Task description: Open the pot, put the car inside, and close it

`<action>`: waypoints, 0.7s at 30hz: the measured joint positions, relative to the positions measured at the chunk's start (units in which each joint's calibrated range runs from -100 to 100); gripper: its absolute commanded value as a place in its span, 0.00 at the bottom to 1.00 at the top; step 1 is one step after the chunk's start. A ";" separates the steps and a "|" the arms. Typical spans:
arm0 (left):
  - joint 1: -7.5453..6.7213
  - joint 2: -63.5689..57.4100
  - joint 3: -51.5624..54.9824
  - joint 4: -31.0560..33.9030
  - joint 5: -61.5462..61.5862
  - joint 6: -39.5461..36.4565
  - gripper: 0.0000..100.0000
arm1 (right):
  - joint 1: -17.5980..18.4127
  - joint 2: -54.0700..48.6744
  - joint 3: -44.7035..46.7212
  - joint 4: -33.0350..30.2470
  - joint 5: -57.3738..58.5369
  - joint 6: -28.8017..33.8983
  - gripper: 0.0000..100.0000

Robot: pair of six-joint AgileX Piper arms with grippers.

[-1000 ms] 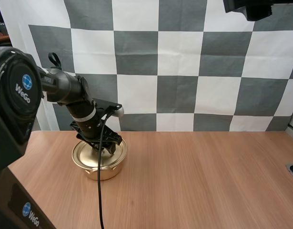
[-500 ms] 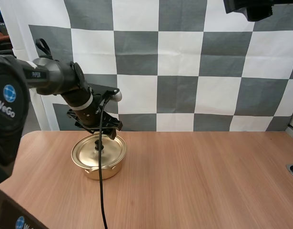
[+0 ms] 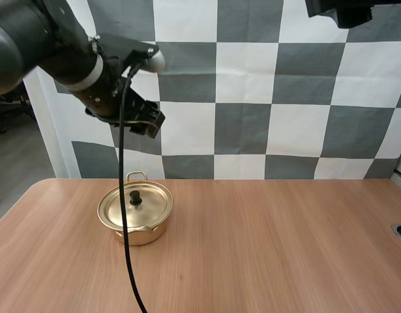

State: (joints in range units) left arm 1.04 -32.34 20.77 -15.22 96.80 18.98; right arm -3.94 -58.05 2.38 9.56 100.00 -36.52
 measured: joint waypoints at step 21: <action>0.00 -37.97 -9.76 6.14 3.20 -17.50 0.00 | 0.07 0.00 10.62 2.02 -0.08 6.16 0.00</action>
State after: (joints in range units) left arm 1.04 -70.31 11.01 -9.07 100.00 1.48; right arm -3.87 -58.05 13.00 11.58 99.92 -30.37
